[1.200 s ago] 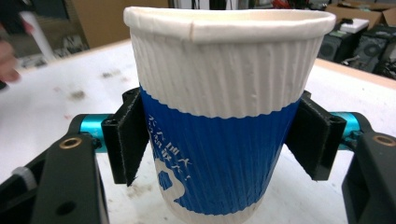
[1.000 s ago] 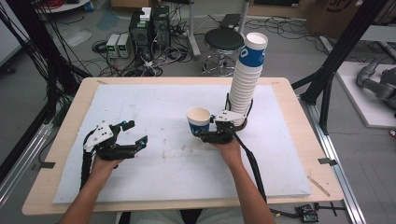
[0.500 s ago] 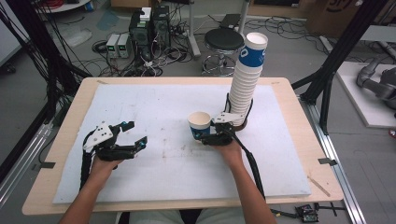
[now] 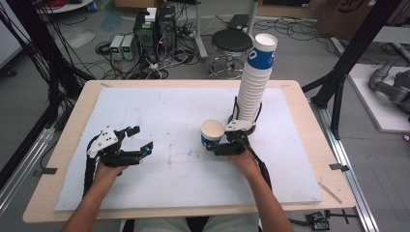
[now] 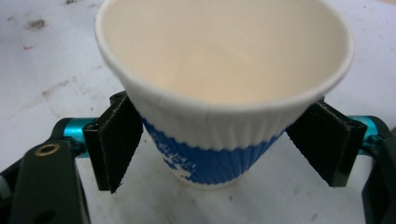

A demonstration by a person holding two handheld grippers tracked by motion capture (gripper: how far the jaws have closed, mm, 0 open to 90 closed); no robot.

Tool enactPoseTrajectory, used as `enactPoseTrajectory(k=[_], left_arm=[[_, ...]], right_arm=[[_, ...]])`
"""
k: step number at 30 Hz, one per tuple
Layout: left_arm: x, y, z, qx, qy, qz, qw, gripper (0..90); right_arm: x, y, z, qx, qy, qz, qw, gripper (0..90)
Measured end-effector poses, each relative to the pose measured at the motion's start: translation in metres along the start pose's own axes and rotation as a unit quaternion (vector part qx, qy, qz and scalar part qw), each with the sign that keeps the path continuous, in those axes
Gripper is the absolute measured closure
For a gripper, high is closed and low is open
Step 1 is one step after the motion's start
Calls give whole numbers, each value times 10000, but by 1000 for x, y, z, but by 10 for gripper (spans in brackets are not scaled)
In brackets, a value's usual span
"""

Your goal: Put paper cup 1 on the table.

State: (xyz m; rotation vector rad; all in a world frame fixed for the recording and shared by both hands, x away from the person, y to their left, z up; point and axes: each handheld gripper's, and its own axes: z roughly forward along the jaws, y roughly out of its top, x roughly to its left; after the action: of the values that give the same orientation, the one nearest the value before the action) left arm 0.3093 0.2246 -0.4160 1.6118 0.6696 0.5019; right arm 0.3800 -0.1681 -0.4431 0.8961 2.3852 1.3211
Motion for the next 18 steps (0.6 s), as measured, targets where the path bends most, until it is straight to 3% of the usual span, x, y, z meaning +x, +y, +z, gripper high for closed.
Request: enactPoseTrajectory(k=[10,16,17,18], left_arm=[[0,0,0,-21,12,-38,10000,187],[2,0,-1,-40,36,-60,10000,184],[2,1,-1,-53,26,-72,10000,183],[2,1,-2,-53,13,-80,10000,183]], right_arm=[[-1,-3,-17,-39,118,-59,9999,198],[-3,-11,-47,-264,219,-30,9994,199],[-4,-12,-59,-318,245,-25,9992,199],[-4,-12,-59,-318,245,-25,9992,199]])
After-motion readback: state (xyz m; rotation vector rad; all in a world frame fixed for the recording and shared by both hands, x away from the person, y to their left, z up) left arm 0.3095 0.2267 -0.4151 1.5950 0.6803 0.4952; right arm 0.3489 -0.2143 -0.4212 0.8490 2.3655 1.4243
